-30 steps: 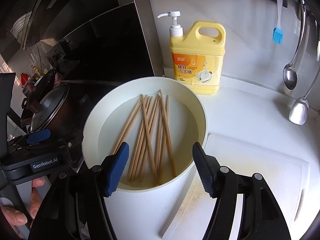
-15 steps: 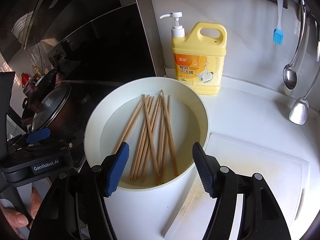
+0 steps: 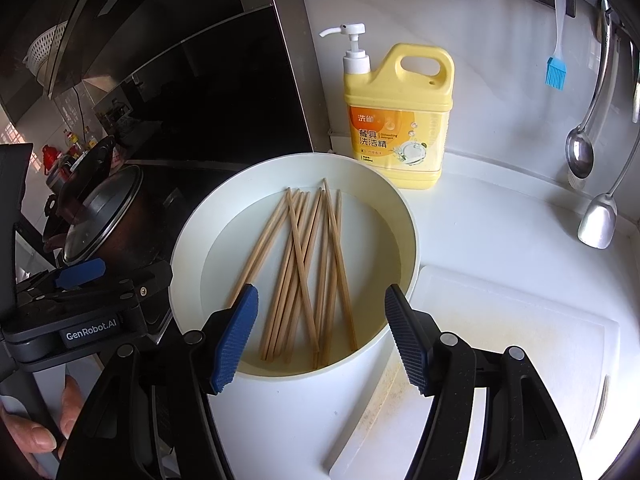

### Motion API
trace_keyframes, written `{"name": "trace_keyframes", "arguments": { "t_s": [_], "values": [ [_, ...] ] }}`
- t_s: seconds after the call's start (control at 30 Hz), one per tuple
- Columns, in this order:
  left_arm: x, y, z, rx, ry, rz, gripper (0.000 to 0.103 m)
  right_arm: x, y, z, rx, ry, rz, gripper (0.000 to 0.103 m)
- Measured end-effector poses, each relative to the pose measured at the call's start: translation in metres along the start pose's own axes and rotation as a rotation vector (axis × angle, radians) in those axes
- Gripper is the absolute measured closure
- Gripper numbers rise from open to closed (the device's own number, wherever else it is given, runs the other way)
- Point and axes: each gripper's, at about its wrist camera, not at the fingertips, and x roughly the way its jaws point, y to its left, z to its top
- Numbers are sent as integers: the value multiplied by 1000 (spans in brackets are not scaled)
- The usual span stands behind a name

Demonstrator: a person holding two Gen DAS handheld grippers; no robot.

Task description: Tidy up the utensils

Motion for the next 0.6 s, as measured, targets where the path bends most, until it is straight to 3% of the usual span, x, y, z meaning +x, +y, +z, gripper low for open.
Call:
{"name": "trace_keyframes", "arguments": {
  "t_s": [0.4, 0.6],
  "values": [
    [2, 1, -1, -8, 3, -24, 6, 1, 3, -2, -1, 4, -2, 40],
    [-2, 0, 2, -1, -18, 24, 6, 1, 2, -2, -7, 7, -2, 40]
  ]
}}
